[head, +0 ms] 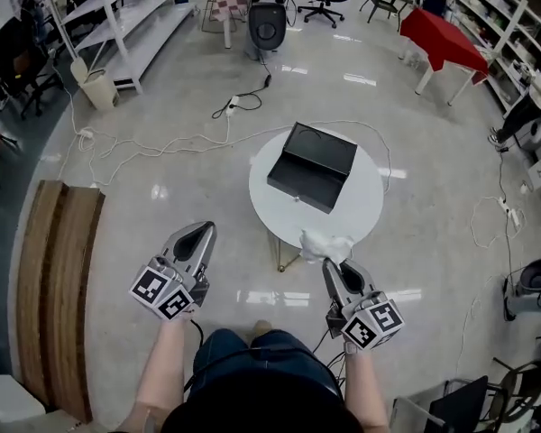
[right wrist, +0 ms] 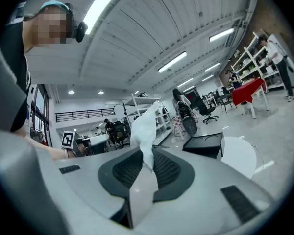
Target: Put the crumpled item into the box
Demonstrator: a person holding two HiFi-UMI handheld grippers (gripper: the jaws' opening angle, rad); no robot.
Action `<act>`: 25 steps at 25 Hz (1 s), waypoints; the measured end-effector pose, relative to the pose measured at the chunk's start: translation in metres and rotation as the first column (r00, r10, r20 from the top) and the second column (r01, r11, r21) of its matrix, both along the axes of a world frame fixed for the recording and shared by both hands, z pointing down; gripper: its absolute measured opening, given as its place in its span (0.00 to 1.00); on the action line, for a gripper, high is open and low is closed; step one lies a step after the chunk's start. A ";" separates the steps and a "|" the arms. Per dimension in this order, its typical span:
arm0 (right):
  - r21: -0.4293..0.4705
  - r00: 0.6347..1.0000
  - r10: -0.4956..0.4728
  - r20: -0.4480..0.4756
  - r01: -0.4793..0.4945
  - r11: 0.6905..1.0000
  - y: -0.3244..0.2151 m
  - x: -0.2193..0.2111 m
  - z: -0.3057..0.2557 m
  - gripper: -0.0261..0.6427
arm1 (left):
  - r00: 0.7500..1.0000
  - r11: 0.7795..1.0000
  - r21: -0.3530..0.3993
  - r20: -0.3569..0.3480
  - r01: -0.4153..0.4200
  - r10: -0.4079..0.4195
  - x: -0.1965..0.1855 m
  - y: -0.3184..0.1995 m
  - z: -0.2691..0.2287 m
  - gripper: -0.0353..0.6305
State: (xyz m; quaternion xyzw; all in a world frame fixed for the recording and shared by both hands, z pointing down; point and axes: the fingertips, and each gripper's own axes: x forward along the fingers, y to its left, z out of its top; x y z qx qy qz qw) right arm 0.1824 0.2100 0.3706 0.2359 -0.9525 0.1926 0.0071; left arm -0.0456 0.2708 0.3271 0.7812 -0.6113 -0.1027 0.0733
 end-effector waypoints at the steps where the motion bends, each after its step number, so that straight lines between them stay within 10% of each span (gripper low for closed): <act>1: -0.003 1.000 0.004 -0.005 -0.004 1.000 -0.004 0.001 0.001 0.12 | 1.000 1.000 -0.002 0.000 -0.015 0.015 0.003 -0.008 0.003 0.05; 25: -0.160 0.990 0.142 0.007 -0.139 0.977 -0.154 -0.084 0.026 0.13 | 0.969 0.970 0.012 -0.033 -0.243 0.243 -0.060 -0.225 0.025 0.05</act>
